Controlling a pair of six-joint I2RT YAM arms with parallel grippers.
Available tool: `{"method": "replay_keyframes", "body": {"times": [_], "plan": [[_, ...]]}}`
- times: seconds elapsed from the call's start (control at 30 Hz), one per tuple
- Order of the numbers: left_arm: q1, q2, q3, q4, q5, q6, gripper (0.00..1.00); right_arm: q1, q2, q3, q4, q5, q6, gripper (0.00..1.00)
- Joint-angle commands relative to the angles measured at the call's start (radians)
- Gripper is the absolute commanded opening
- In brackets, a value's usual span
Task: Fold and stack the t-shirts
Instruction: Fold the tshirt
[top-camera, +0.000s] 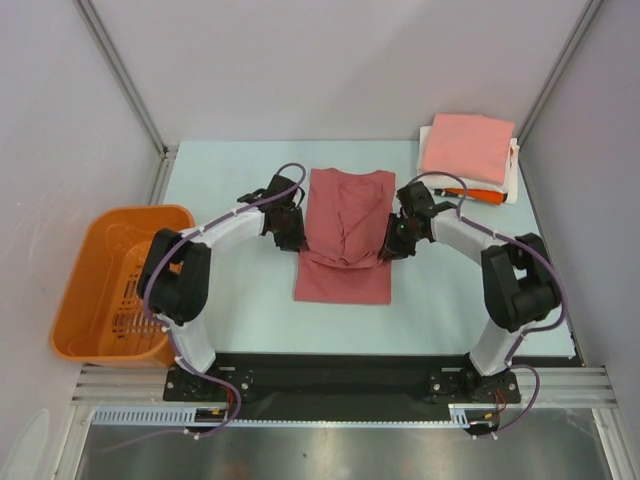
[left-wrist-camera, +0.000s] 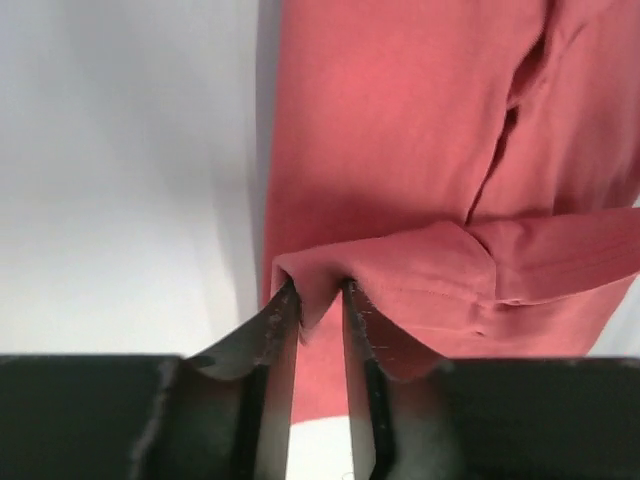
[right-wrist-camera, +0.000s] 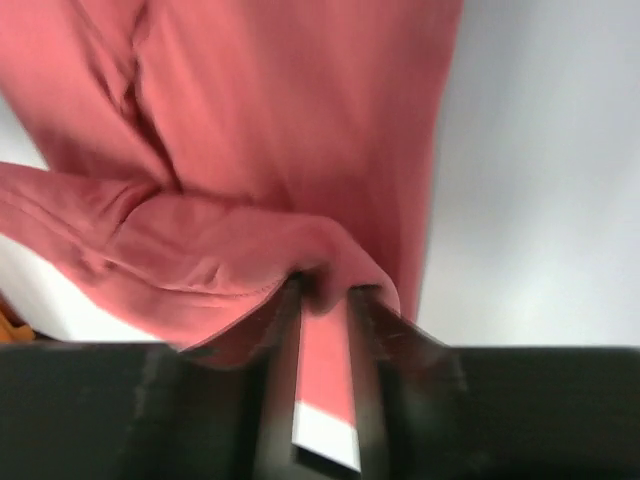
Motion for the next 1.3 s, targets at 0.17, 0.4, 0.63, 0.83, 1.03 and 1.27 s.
{"method": "replay_keyframes", "body": {"times": [0.17,0.4,0.63,0.83,1.03,1.27], "plan": [[0.059,-0.017,0.168,-0.133,0.012,0.109,0.67,0.001,0.033,0.251,-0.159,0.123,-0.037,0.54],[0.064,-0.324,0.025,-0.21,-0.11,0.187,0.83,0.219,-0.112,0.216,-0.224,0.288,0.004,0.64],[0.065,-0.581,-0.256,-0.108,-0.029,0.14,0.91,0.294,-0.044,0.178,-0.107,0.142,0.07,0.66],[0.062,-0.687,-0.487,0.064,0.114,0.043,0.89,0.245,-0.219,-0.061,0.004,0.13,0.113,0.85],[0.045,-0.66,-0.627,0.247,0.199,-0.04,0.88,0.149,-0.403,-0.303,0.08,0.06,0.139,0.94],[0.025,-0.577,-0.678,0.334,0.186,-0.091,0.87,0.107,-0.436,-0.446,0.16,0.001,0.164,0.88]]}}
